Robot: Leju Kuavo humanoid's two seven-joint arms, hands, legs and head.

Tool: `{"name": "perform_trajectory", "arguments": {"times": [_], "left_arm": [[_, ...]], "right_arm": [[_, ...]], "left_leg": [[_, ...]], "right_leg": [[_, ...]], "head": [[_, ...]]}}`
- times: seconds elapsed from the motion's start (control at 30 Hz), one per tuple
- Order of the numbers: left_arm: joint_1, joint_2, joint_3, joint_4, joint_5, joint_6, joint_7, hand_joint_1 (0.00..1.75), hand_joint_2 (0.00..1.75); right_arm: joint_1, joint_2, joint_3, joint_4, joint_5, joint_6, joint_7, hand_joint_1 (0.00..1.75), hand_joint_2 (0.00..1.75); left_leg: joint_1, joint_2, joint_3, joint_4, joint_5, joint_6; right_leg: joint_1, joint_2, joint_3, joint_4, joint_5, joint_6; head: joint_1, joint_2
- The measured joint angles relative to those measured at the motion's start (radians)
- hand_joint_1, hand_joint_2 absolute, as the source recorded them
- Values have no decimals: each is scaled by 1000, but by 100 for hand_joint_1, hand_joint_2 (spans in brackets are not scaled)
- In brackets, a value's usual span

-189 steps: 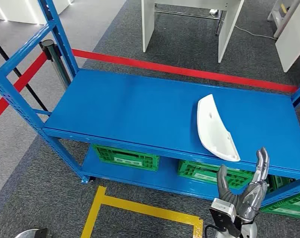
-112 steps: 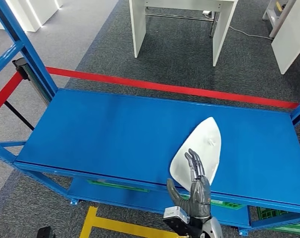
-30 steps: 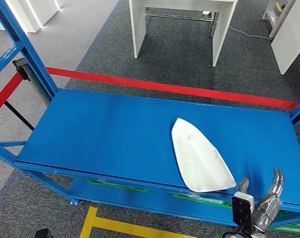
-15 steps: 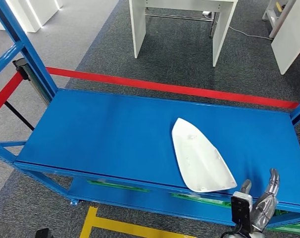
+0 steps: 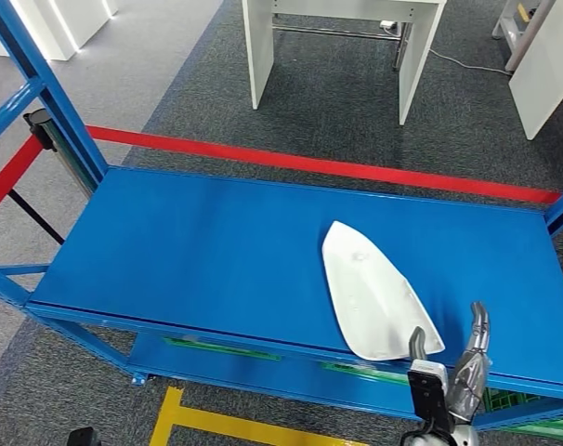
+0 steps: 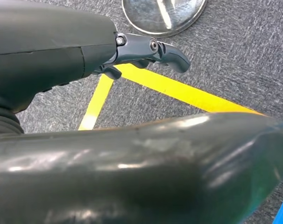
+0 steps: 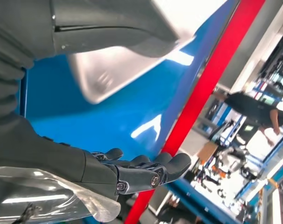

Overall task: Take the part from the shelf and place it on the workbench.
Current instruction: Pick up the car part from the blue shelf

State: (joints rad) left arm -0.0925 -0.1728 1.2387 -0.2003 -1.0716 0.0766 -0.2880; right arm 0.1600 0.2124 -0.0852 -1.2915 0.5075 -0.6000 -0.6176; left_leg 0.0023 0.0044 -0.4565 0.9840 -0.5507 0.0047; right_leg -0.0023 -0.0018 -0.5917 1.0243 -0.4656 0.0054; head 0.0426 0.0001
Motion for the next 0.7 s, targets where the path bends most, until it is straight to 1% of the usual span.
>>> {"name": "perform_trajectory", "arguments": {"times": [0.1,0.3,0.47,0.7], "left_arm": [[0,0,0,0,-1,-1,0,0,0],[0,0,0,0,-2,-1,0,0,0],[0,0,0,0,-6,-2,0,0,0],[-1,0,-1,0,-10,-4,-3,0,0]], "right_arm": [[3,-12,41,-14,-8,5,13,0,175],[5,-27,79,-24,-47,35,14,0,175],[5,-31,90,-28,-115,79,18,0,175],[-5,-31,89,-28,-195,133,-3,0,175]], "left_leg": [[0,0,0,0,0,0],[0,0,0,0,0,0],[0,0,0,0,0,0],[0,0,0,0,0,0]], "right_leg": [[0,0,0,0,0,0],[0,0,0,0,0,0],[0,0,0,0,0,0],[0,0,0,0,0,0]], "head": [[0,0],[0,0],[0,0],[0,0]]}}
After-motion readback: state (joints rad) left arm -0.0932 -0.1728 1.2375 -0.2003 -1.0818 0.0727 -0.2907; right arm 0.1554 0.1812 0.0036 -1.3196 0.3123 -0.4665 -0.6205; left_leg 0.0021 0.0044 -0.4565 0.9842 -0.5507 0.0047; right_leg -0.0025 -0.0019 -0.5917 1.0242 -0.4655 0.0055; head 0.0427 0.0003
